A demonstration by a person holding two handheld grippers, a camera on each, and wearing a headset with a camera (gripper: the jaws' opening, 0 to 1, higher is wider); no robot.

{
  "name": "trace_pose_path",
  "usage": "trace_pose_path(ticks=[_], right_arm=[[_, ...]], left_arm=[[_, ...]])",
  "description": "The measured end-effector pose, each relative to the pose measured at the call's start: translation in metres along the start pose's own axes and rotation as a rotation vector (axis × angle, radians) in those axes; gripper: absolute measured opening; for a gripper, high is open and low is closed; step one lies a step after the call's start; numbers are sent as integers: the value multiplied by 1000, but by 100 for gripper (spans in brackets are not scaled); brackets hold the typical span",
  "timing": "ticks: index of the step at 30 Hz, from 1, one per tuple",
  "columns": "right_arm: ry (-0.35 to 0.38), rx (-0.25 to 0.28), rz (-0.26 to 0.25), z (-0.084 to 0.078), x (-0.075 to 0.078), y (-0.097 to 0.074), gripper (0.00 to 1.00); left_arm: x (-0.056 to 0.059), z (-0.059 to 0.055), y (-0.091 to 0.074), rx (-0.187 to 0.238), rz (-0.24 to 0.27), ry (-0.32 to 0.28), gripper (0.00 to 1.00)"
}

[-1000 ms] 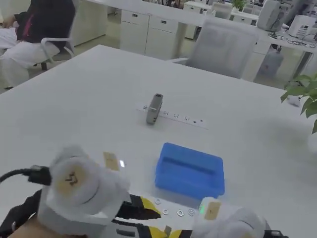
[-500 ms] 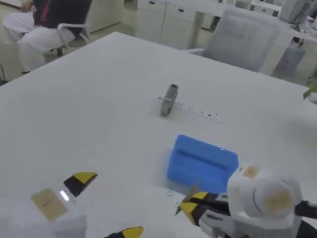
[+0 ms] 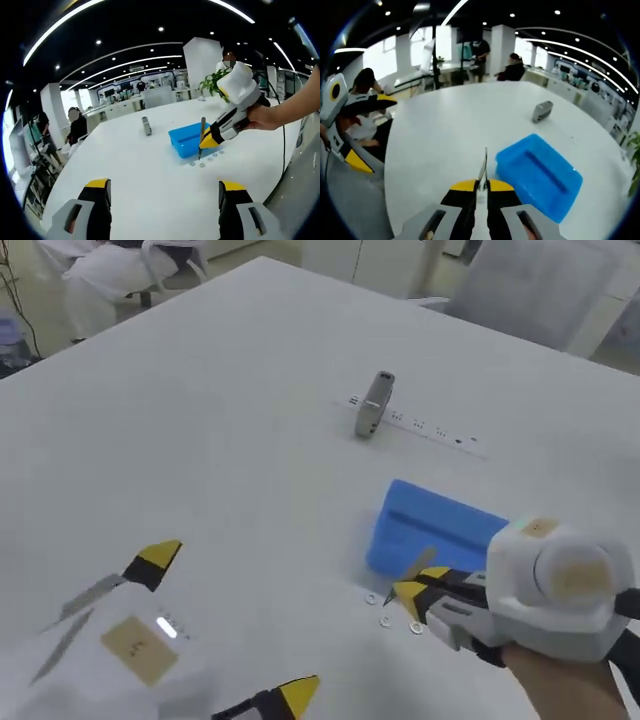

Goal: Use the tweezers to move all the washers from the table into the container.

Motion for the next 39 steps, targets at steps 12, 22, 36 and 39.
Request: trace_pose_path(ticks=[12,22,36,39], right_arm=[[31,2,-22,2,15,19,4],[37,-18,-6,-1,13,26,4],[4,-36,-7,-3,12,26,4],[-5,-41,-8,-4,12,26,4]], left_arm=[[0,-6,4,-56,0,28,91],[1,-7,5,-63,-9,43,90],[1,-8,5,-75,-7,50,89],[2,-9,5,-80,-8,53,89]])
Point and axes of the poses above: the centre of the closed fingertips' face, and the gripper's own axes: y roughly forward along the fingers, x roughly to its right, z roughly out of its top, the point moved 7 cm from there along -y, roughly backward along the fingers, and after that the axes turned 7 degrees about z, right-handed, at the moved point
